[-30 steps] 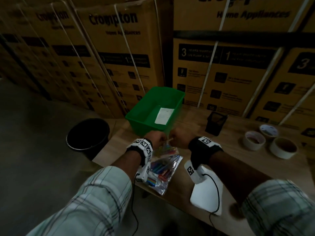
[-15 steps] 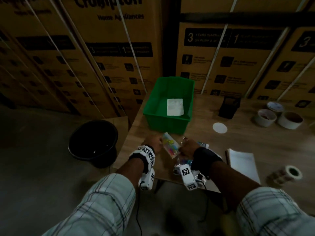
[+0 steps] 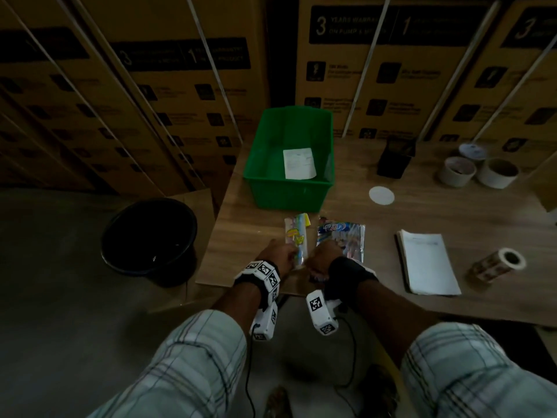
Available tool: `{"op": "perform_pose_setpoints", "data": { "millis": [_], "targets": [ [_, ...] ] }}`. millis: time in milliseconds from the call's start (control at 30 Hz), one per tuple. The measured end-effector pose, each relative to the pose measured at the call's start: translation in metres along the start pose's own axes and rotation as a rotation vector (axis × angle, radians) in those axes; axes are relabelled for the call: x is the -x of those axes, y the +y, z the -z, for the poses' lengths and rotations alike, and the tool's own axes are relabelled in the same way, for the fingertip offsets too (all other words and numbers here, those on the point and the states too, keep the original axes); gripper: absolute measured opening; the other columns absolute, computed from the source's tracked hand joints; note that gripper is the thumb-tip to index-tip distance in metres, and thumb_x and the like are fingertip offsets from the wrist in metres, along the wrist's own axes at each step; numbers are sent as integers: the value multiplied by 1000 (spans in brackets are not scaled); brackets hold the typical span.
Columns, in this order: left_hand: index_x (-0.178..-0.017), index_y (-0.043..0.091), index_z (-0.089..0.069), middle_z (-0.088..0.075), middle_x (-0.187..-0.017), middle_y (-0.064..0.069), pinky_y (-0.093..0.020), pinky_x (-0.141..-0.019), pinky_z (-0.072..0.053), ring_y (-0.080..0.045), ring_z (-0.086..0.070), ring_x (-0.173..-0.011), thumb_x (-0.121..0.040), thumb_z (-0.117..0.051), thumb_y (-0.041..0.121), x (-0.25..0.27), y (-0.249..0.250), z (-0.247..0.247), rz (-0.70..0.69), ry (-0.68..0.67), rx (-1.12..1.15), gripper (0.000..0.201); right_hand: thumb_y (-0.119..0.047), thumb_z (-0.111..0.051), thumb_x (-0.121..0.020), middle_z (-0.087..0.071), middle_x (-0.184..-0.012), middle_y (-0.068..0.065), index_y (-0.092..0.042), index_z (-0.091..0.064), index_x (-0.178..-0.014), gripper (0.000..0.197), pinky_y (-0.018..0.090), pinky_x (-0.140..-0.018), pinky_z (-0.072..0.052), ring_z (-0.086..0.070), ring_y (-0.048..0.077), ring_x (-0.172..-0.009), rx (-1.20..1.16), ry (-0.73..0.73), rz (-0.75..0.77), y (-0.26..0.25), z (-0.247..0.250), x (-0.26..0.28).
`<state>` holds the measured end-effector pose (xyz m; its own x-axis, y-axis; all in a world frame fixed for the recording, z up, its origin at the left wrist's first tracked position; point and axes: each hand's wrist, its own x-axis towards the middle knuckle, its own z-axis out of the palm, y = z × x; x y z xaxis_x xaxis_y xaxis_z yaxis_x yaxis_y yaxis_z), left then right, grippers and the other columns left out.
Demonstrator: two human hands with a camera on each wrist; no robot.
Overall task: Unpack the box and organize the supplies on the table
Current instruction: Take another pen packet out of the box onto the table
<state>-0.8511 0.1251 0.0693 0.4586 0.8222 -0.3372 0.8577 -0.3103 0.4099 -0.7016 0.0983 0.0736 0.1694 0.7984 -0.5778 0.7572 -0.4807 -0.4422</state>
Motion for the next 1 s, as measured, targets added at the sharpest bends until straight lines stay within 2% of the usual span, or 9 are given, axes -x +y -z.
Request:
{"op": "perform_pose_setpoints", "data": {
  "millis": [67, 167, 300, 433, 533, 633, 767, 900, 1000],
  "targets": [
    [-117, 22, -66, -61, -114, -20, -40, -94, -51, -39, -60, -103, -88, -48, 19, 6, 5, 3, 11, -57, -16, 34, -25, -70, -81, -68, -97, 14, -1, -69, -99, 30, 28, -72, -53, -66, 24, -91, 141, 38, 21, -2, -2, 6],
    [-112, 15, -68, -63, -113, -21, -41, -92, -51, -39, -60, -104, -88, -49, 17, 7, 6, 2, -12, -78, -24, 31, -21, -65, -83, -70, -98, 13, -3, -71, -96, 23, 32, -78, -56, -67, 26, -92, 190, 33, 103, 1, -3, 11],
    [-115, 13, -68, -64, -119, -20, -40, -94, -51, -37, -61, -107, -90, -50, 16, 8, 11, 4, 7, -128, -71, 30, -15, -58, -86, -72, -100, 9, -8, -73, -90, 17, 25, -71, -48, -65, 19, -86, 112, 76, 190, 10, 12, 19],
    [-117, 16, -67, -63, -126, -14, -39, -95, -51, -33, -62, -110, -88, -54, 17, 2, 27, 16, 20, -82, -46, 32, -17, -55, -86, -71, -92, 10, -8, -73, -85, 20, 31, -76, -52, -66, 25, -88, 82, 147, 251, 21, 38, 31],
    [-116, 14, -67, -62, -125, -14, -39, -94, -51, -33, -60, -111, -93, -48, 19, -3, 54, 28, -7, -67, -43, 29, -21, -52, -89, -69, -95, 11, -10, -70, -90, 21, 32, -77, -52, -65, 25, -88, 159, 183, 264, 37, 63, 45],
    [-114, 12, -66, -63, -124, -12, -36, -94, -49, -31, -60, -111, -95, -48, 19, -10, 96, 36, -62, -93, -44, 27, -28, -50, -91, -69, -97, 9, -13, -68, -95, 23, 30, -74, -49, -63, 24, -86, 266, 239, 258, 57, 97, 61],
    [-109, 12, -68, -68, -115, -13, -39, -94, -50, -31, -62, -107, -94, -48, 24, -28, 168, 38, -120, -92, -49, 28, -30, -54, -90, -66, -107, 12, -15, -64, -102, 22, 36, -80, -49, -62, 32, -99, 308, 327, 248, 99, 145, 80],
    [-112, 15, -67, -66, -118, -10, -36, -94, -49, -30, -61, -110, -92, -50, 28, -43, 248, 36, -170, -44, -57, 30, -36, -51, -91, -64, -111, 11, -18, -62, -105, 25, 36, -81, -48, -60, 32, -102, 363, 375, 209, 158, 197, 100],
    [-114, 17, -66, -65, -119, -10, -34, -92, -48, -29, -60, -110, -94, -48, 27, -51, 311, 26, -244, -54, -126, 29, -35, -52, -91, -65, -108, 11, -19, -61, -104, 23, 36, -78, -48, -61, 31, -99, 292, 441, 192, 212, 232, 111]
  ]
}}
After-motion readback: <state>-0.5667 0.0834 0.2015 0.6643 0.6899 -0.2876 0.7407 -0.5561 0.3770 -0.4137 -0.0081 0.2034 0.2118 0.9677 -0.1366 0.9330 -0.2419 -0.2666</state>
